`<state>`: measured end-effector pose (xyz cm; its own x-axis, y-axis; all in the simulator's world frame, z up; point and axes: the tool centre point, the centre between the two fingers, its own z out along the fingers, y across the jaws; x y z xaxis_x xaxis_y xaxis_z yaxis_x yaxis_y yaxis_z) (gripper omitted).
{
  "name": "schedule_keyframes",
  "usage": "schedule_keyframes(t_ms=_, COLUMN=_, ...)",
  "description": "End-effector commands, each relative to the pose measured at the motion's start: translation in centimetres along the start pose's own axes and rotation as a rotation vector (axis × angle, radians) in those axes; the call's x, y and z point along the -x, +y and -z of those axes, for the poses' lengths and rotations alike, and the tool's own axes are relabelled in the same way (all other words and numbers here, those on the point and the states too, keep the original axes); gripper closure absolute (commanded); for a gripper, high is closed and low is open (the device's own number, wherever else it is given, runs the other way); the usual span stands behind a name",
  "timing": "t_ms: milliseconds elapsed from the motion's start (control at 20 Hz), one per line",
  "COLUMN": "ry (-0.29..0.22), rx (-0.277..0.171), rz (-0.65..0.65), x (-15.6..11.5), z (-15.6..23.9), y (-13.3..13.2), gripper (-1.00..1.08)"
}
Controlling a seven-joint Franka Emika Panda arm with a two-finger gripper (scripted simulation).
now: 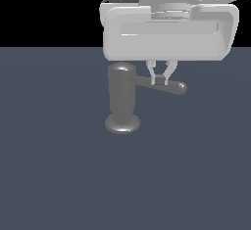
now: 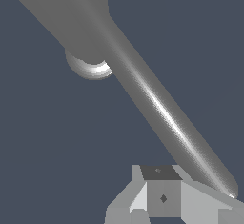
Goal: Turn on the faucet by rotating a designated handle.
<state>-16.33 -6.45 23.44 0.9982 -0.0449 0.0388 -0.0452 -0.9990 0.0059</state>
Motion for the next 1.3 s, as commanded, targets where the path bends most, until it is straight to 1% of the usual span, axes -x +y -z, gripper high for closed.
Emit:
schedule_keyframes(t_ms=0, ry=-0.039, rx=-0.005, rz=-0.031, x=1.1, z=-1.4, y=2.4, gripper=1.08)
schedule_keyframes(t_ms=50, ry=-0.039, rx=-0.005, rz=-0.031, x=1.1, z=-1.4, y=2.4, gripper=1.08)
schedule_keyframes(t_ms=100, ry=0.003, rx=0.001, rz=-0.001, x=-0.2, z=0.1, y=0.9, gripper=1.08)
schedule_keyframes(t_ms=1250, ry=-0.018, rx=-0.002, rz=-0.016, x=-6.2, z=-0.9, y=6.5, gripper=1.08)
